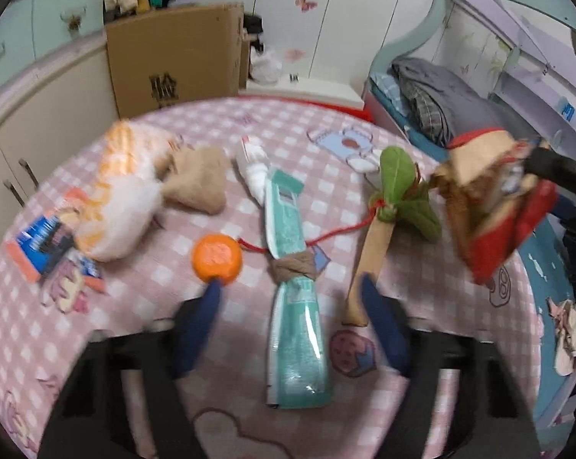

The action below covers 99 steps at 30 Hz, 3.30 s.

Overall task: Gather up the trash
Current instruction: 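Grasp the teal toothpaste tube with the left tool while the right tool grasps the red bag, then carry the tube and red bag to the wastebasket and open both tools, then move both tools back over the table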

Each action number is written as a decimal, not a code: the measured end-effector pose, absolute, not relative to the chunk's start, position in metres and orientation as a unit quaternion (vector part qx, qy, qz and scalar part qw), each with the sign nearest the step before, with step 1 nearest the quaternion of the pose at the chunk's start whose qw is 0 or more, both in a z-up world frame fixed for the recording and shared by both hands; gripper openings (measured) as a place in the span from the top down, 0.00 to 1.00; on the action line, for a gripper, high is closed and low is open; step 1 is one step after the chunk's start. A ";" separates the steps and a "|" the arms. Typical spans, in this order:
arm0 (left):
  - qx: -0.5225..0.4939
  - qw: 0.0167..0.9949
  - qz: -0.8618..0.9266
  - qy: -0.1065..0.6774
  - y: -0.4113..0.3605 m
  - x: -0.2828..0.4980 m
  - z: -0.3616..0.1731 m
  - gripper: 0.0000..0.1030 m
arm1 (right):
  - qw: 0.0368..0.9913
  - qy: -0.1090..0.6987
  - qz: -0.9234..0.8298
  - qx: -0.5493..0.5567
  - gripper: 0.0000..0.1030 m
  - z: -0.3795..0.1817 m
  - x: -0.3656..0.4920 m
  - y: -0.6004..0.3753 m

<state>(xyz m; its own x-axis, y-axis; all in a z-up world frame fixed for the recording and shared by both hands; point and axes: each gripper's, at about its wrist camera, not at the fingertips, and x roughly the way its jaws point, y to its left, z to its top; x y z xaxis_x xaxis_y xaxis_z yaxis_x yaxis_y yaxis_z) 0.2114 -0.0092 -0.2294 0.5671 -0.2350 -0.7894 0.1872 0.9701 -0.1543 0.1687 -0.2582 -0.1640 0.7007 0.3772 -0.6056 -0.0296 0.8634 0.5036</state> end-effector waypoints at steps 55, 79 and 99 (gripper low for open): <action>0.026 0.817 -0.370 0.442 -0.330 0.163 -0.187 0.80 | 0.896 0.312 -0.170 0.266 0.46 -0.216 0.028 -0.535; 0.118 0.722 -0.327 0.598 -0.428 0.203 -0.330 0.69 | 0.822 0.445 -0.153 0.321 0.44 -0.366 0.087 -0.569; 0.109 0.770 -0.318 0.543 -0.410 0.193 -0.288 0.15 | 0.805 0.444 -0.186 0.348 0.06 -0.362 0.070 -0.567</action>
